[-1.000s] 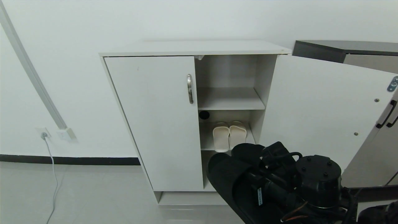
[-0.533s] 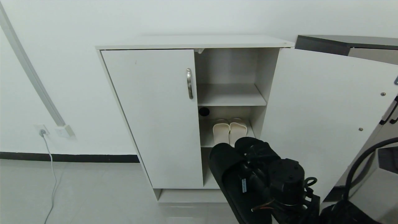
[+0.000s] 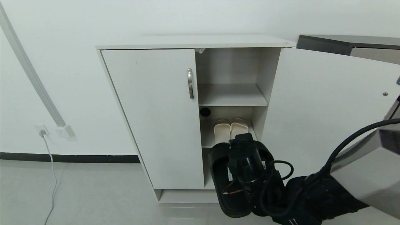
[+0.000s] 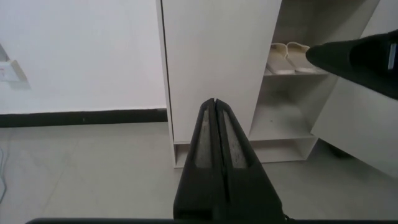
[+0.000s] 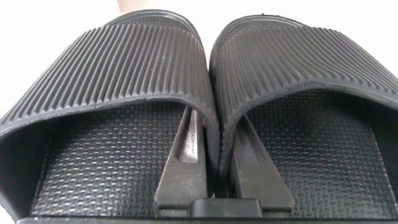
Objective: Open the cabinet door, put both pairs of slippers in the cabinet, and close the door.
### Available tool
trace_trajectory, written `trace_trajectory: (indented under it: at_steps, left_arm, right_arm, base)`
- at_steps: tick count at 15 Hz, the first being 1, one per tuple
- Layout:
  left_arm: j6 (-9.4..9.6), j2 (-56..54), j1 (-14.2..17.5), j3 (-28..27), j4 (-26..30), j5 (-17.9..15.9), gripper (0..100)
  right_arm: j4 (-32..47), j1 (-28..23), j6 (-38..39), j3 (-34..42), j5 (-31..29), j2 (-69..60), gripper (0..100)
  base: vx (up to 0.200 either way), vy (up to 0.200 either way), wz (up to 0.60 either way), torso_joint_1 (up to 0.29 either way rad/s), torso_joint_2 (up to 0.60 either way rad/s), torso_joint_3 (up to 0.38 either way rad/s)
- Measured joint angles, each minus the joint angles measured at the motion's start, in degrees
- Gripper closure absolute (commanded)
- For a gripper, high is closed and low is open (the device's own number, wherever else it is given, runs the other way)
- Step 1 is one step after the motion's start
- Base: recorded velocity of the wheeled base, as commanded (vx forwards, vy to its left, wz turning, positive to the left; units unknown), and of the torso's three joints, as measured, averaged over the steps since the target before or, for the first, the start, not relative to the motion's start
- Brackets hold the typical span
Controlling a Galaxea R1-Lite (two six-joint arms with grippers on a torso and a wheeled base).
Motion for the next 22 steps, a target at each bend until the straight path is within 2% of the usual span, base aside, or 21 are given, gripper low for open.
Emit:
trace_trajectory:
  at_steps: [2, 7, 10, 16, 22]
  left_arm:
    - [0.00, 0.00, 0.00, 0.00, 0.00, 0.02, 100]
    - [0.11, 0.00, 0.00, 0.00, 0.00, 0.02, 100]
    - [0.44, 0.00, 0.00, 0.00, 0.00, 0.11, 100]
    - [0.35, 0.00, 0.00, 0.00, 0.02, 0.06, 100]
    - [0.27, 0.00, -0.01, 0.02, 0.07, 0.02, 100]
  right_arm:
    - [7.44, 0.33, 0.88, -5.89, -2.51, -2.65, 100]
    - [17.81, 0.02, 0.90, -17.29, -3.01, -6.34, 100]
    - [19.14, -0.24, 0.63, -20.46, -3.01, -6.17, 100]
    - [19.14, -0.30, 0.60, -21.36, -3.15, -5.57, 100]
    - [19.05, -0.55, 0.63, -21.14, -3.15, -5.79, 100]
  base:
    - [0.000, 0.000, 0.00, 0.000, 0.00, 0.000]
    - [0.000, 0.000, 0.00, 0.000, 0.00, 0.000]
    - [0.000, 0.000, 0.00, 0.000, 0.00, 0.000]
    - [0.000, 0.000, 0.00, 0.000, 0.00, 0.000]
    - [0.200, 0.000, 0.00, -0.002, 0.00, 0.005]
